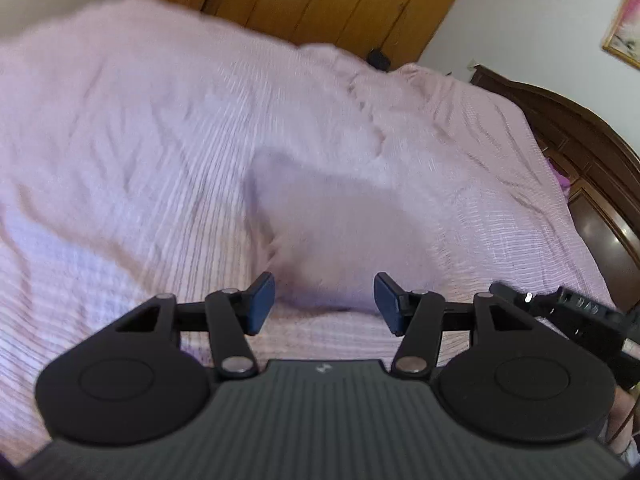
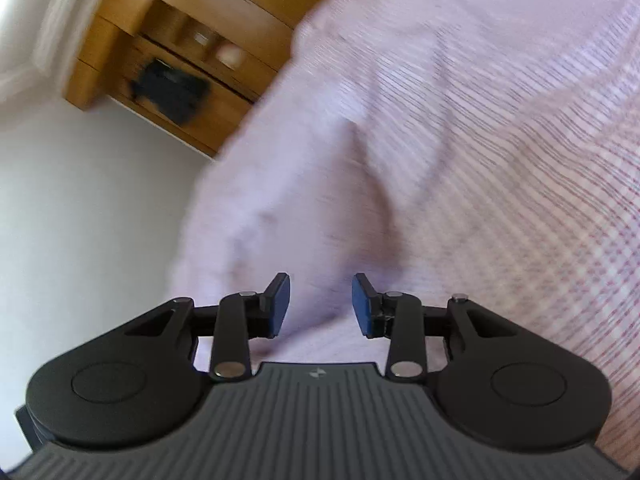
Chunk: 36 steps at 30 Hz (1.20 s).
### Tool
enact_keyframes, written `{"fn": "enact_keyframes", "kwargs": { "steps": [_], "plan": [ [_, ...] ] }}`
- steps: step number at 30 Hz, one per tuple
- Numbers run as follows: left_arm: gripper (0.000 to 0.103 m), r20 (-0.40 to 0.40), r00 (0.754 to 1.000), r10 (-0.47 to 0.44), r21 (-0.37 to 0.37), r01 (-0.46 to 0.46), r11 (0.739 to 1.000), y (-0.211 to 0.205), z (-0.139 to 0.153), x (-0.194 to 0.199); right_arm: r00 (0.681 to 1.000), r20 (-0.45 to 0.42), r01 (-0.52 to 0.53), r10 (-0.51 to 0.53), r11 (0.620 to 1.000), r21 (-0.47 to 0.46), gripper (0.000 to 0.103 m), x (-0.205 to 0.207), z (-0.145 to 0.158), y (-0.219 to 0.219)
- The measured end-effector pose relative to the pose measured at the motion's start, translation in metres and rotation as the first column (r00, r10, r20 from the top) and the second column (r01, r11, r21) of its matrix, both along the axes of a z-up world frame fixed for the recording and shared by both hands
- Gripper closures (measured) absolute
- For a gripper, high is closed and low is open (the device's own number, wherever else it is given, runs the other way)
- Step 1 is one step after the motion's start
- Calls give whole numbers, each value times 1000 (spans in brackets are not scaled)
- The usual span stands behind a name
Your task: Fold small clothes
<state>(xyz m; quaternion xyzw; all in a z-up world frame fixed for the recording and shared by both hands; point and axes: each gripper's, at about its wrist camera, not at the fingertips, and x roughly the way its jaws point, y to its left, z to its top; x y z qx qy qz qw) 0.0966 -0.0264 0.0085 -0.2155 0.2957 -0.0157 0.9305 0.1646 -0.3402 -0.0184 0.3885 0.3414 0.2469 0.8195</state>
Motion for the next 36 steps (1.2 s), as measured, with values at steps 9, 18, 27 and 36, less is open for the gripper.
{"fn": "enact_keyframes", "kwargs": {
  "steps": [9, 18, 27, 36],
  "plan": [
    [29, 157, 982, -108, 269, 62, 961, -51, 66, -27, 926, 365, 26, 90, 953, -301, 40, -53, 95, 29],
    [29, 93, 992, -82, 302, 51, 952, -53, 4, -15, 903, 410, 129, 129, 828, -545, 32, -86, 59, 64],
    [29, 128, 988, -84, 311, 41, 949, -50, -6, -25, 894, 411, 138, 179, 762, -632, 30, -101, 45, 84],
    [25, 107, 993, -57, 285, 24, 958, -47, -10, -23, 882, 451, 180, 137, 786, -591, 12, -109, 40, 66]
  ]
}}
